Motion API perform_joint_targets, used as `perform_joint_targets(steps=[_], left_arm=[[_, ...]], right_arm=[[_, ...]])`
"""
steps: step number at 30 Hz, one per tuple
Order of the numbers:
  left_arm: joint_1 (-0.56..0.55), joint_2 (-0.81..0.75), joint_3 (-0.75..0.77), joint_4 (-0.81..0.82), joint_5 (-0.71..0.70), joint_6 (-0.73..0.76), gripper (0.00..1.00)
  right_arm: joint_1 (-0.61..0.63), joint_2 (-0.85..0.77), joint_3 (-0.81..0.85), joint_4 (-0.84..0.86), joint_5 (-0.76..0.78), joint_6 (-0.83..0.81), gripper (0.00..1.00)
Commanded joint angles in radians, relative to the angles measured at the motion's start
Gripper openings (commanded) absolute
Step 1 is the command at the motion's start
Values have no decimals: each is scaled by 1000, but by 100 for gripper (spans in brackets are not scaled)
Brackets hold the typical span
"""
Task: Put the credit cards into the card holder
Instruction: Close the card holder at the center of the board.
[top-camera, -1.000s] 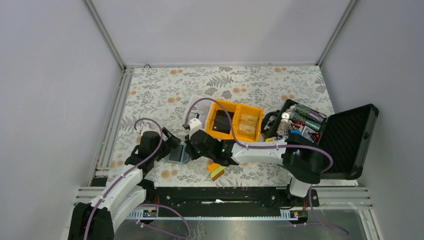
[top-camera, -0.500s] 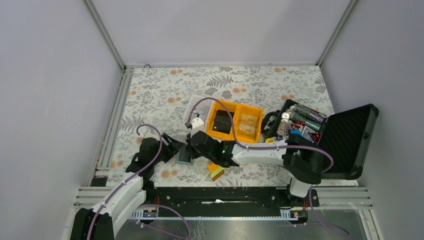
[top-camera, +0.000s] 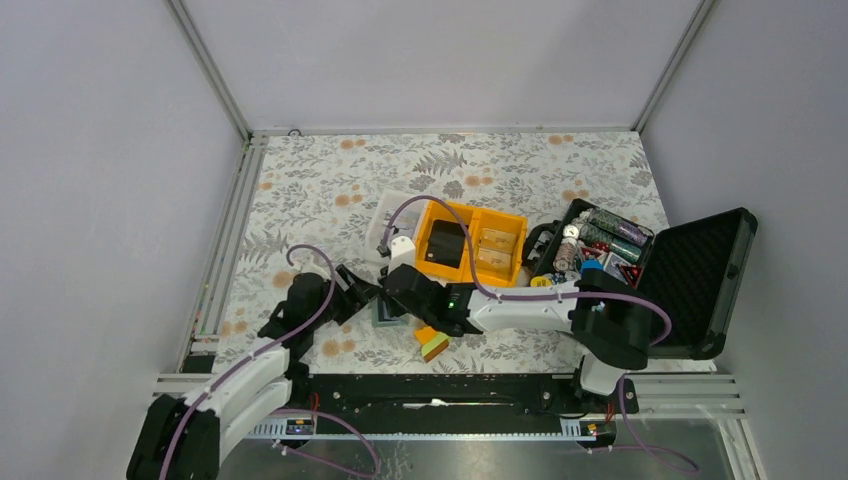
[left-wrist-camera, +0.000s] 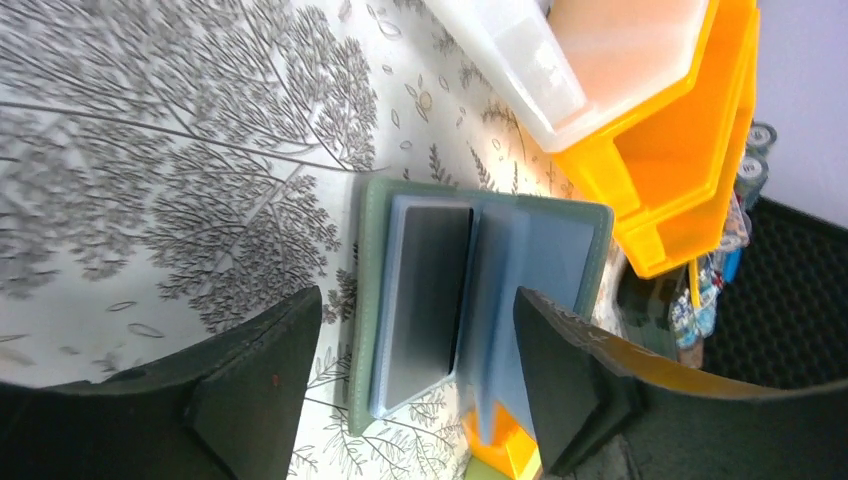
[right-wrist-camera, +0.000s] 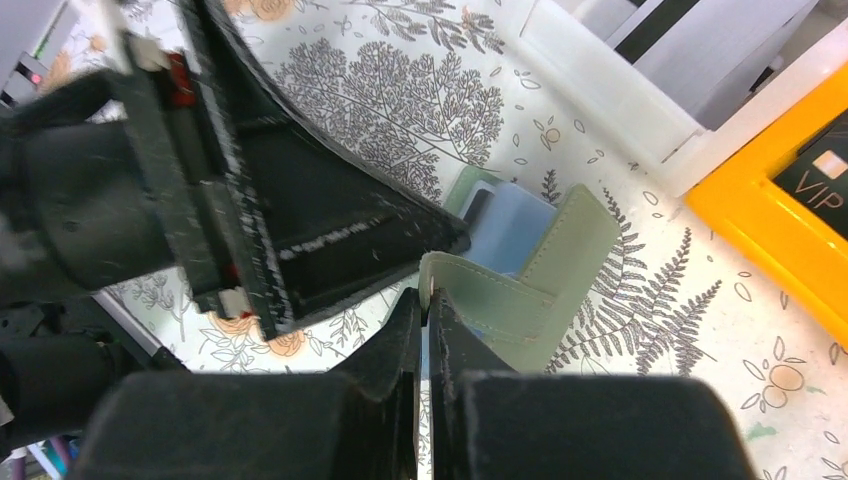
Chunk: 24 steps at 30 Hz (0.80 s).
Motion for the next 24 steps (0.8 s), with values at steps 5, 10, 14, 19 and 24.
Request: perform_joint_targets(steps=[5, 10, 14, 19, 24], left_arm=[[68, -214, 105, -385, -288, 80, 86], [94, -212, 118, -357, -228, 111, 88], [102, -193, 128, -330, -175, 133, 90], [105, -190, 135, -304, -125, 166, 93], [105, -151, 149, -284, -50, 217, 94]], right_arm=[[3, 77, 33, 70, -79, 35, 0], [10, 147, 114, 52, -179, -17, 0], [24, 135, 132, 55, -214, -56, 19], [26, 21, 118, 11, -250, -70, 53], [13, -84, 133, -192, -159, -72, 74]])
